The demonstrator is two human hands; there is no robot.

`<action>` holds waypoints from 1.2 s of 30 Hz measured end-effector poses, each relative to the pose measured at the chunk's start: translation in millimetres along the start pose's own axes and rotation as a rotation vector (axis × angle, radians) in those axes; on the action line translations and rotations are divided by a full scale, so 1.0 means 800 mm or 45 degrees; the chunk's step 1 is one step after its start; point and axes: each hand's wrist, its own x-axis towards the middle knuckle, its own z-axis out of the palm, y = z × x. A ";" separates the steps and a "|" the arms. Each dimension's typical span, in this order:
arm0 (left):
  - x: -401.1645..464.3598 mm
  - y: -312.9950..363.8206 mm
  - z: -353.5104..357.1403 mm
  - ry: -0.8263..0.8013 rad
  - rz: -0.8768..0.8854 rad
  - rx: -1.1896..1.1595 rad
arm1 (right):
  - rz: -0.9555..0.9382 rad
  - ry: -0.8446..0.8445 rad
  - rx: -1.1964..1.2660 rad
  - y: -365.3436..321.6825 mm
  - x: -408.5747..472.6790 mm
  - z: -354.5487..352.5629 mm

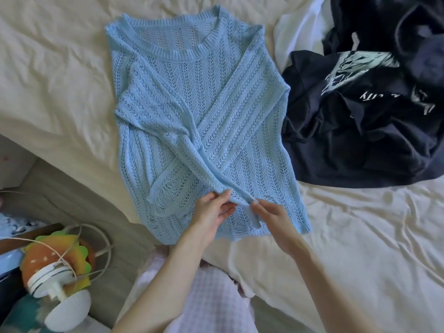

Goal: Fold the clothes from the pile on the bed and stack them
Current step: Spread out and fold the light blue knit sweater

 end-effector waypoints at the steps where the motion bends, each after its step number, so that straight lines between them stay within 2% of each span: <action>1: 0.001 -0.001 -0.002 0.010 -0.003 -0.021 | 0.026 0.038 0.025 0.001 0.001 -0.008; 4: 0.003 -0.007 -0.009 0.024 0.035 -0.064 | 0.078 0.268 0.253 0.002 0.007 -0.038; 6: 0.003 -0.015 -0.008 0.019 0.104 -0.082 | 0.059 0.338 0.387 -0.001 0.012 -0.058; 8: 0.003 -0.028 0.001 0.009 0.131 -0.064 | 0.062 0.389 0.305 0.000 0.017 -0.073; 11: 0.007 -0.052 0.016 0.005 -0.008 0.054 | 0.198 0.524 0.073 0.010 0.029 -0.088; 14: 0.017 -0.062 0.020 0.051 -0.166 0.114 | 0.364 0.483 0.133 0.019 0.039 -0.096; 17: 0.024 -0.058 0.016 0.068 -0.175 0.224 | 0.441 0.461 0.130 0.022 0.044 -0.095; 20: 0.025 -0.047 0.002 0.094 -0.110 0.395 | 0.385 0.642 -0.216 0.021 0.041 -0.087; 24: 0.023 -0.008 -0.038 0.187 0.214 0.731 | 0.104 0.783 -0.775 0.002 0.038 -0.069; 28: 0.025 0.057 -0.091 0.352 0.473 0.855 | -0.154 0.707 -0.880 -0.063 0.069 -0.028; 32: 0.049 0.124 -0.146 0.636 0.682 0.917 | -0.369 0.438 -0.888 -0.144 0.128 0.037; 34: 0.067 0.156 -0.172 0.786 0.768 0.978 | -0.396 0.297 -0.853 -0.180 0.160 0.078; 36: 0.087 0.186 -0.187 0.840 0.863 1.022 | -0.382 0.198 -0.874 -0.212 0.190 0.112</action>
